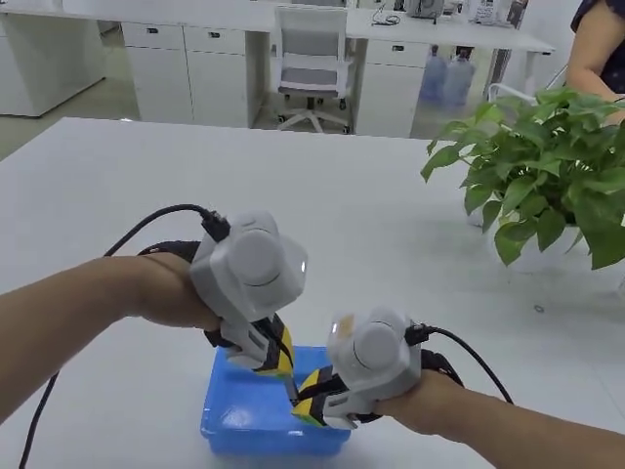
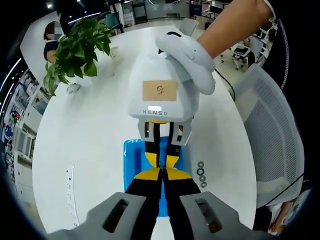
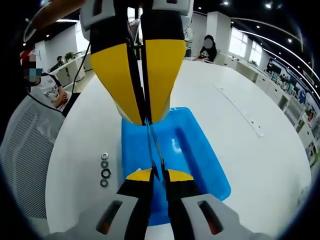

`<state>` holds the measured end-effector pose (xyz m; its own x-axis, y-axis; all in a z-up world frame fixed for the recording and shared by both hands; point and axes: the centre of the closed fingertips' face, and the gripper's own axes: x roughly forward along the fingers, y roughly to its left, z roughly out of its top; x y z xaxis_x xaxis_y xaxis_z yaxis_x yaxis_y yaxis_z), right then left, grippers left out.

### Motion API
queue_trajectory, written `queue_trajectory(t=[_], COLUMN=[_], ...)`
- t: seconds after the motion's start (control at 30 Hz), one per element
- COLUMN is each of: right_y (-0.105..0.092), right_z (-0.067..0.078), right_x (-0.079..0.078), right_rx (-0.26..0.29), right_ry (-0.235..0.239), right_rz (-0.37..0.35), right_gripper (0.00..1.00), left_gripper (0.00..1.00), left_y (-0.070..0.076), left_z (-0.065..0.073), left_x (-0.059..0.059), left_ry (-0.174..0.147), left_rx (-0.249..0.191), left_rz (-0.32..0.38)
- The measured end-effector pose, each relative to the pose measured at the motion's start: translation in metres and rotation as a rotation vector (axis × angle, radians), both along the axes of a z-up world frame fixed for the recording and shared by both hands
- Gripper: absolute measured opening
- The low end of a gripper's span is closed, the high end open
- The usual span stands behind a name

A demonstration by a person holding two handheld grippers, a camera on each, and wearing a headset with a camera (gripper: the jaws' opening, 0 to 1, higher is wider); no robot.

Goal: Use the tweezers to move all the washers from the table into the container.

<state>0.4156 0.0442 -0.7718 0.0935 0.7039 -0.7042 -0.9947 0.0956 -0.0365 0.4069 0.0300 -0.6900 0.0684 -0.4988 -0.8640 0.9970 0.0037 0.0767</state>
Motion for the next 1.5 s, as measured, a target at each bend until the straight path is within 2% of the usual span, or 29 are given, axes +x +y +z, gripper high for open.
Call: queue_trajectory(t=[0.27, 0.53, 0.8, 1.07, 1.5], right_y=[0.004, 0.012, 0.021, 0.031, 0.045], right_z=[0.017, 0.03, 0.039, 0.038, 0.025], right_x=[-0.007, -0.017, -0.032, -0.048, -0.076], right_rx=[0.021, 0.043, 0.066, 0.079, 0.082], right_ry=[-0.033, -0.052, -0.062, -0.056, -0.028], right_rz=[0.008, 0.02, 0.032, 0.045, 0.08], right_gripper=[0.11, 0.11, 0.11, 0.11, 0.11], left_gripper=[0.05, 0.05, 0.05, 0.05, 0.05], left_y=[0.003, 0.009, 0.018, 0.027, 0.039], left_z=[0.015, 0.029, 0.037, 0.035, 0.023], left_x=[-0.009, -0.021, -0.034, -0.05, -0.073], left_ry=[-0.018, -0.023, -0.02, -0.003, 0.032], left_rx=[-0.003, 0.017, 0.044, 0.063, 0.076], left_rz=[0.002, 0.012, 0.024, 0.039, 0.05])
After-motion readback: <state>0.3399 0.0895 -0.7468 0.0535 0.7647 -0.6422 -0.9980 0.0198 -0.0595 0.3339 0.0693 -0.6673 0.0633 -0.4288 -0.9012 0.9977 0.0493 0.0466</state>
